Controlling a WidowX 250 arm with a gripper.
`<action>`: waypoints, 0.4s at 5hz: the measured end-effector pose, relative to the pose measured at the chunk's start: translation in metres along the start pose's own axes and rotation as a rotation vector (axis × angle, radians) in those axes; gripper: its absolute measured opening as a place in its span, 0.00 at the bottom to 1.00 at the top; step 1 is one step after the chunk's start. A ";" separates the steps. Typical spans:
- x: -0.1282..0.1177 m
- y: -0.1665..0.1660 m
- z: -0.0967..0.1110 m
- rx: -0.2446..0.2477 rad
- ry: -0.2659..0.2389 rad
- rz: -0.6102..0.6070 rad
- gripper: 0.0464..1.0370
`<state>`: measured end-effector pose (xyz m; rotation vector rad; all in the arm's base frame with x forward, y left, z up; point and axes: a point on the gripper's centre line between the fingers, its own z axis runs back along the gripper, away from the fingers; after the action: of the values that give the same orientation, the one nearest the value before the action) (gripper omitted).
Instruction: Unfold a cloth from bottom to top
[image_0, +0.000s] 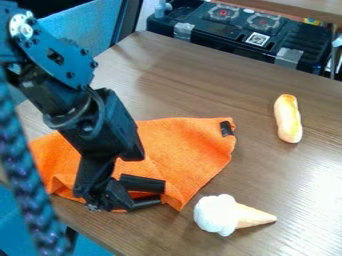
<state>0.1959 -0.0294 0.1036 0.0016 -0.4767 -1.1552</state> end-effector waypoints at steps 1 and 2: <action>0.005 -0.001 -0.012 0.025 0.021 0.000 0.96; 0.007 0.000 -0.021 0.039 0.038 0.006 0.96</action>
<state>0.2060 -0.0402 0.0870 0.0558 -0.4655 -1.1375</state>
